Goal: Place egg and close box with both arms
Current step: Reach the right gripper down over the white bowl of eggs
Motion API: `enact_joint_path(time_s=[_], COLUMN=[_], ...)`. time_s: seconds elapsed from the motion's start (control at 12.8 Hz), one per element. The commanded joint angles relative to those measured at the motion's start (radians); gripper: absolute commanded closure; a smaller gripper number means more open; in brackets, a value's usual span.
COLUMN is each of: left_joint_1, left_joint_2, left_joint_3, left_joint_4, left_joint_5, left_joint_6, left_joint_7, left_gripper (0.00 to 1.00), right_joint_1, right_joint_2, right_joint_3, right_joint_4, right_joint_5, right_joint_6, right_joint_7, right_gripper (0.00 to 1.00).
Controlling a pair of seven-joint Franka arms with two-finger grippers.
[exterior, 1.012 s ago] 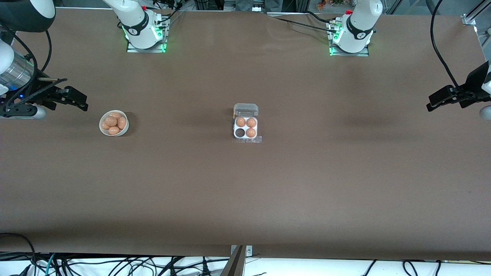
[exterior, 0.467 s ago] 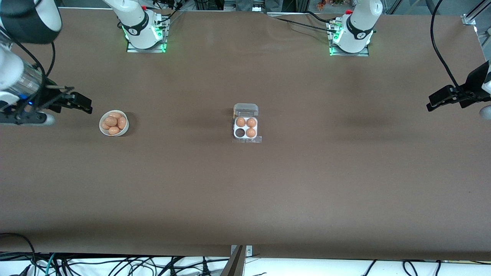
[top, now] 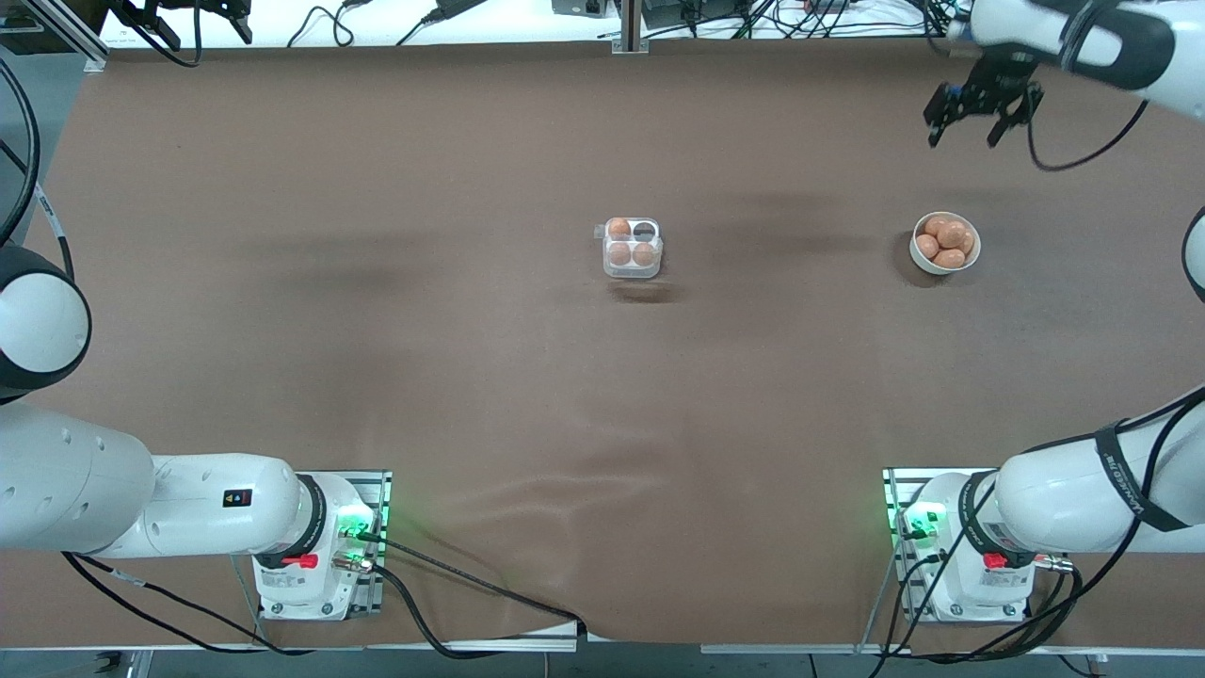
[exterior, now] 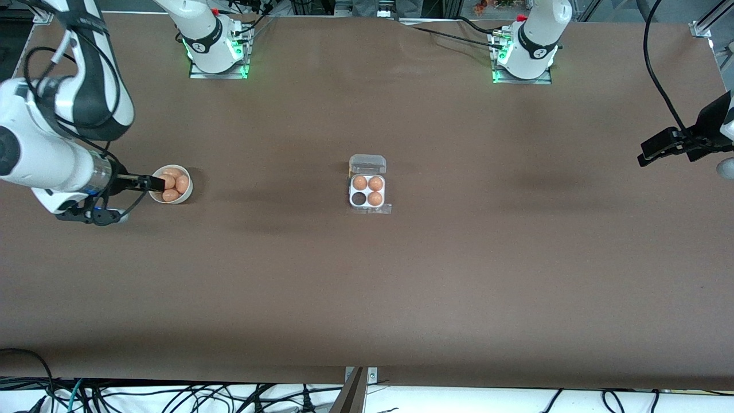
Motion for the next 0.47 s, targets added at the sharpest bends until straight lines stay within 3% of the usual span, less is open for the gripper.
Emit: enact_joint_path(time_s=[0.0,0.23,0.39], left_joint_1=[0.006,0.006,0.006], left_joint_2=[0.009,0.009,0.009], left_joint_3=[-0.006,-0.006,-0.008], left_joint_4=[0.027,0.027,0.027], left_joint_5=[-0.002,-0.002,-0.002], left_joint_6=[-0.020,-0.020,-0.020], left_joint_7=[0.013,0.013,0.013], left_gripper=[0.00,0.00,0.00], right_joint_1=[-0.006,-0.006,-0.006], right_joint_2=[-0.071,-0.065,-0.062], right_joint_3=[-0.031,-0.049,-0.051], right_joint_4=[-0.193,-0.337,-0.382], right_joint_5=[-0.015,-0.035,-0.035], right_joint_6=[0.165,0.357,0.400], right_joint_7=[-0.052,-0.060,-0.061], right_gripper=[0.00,0.00,0.00])
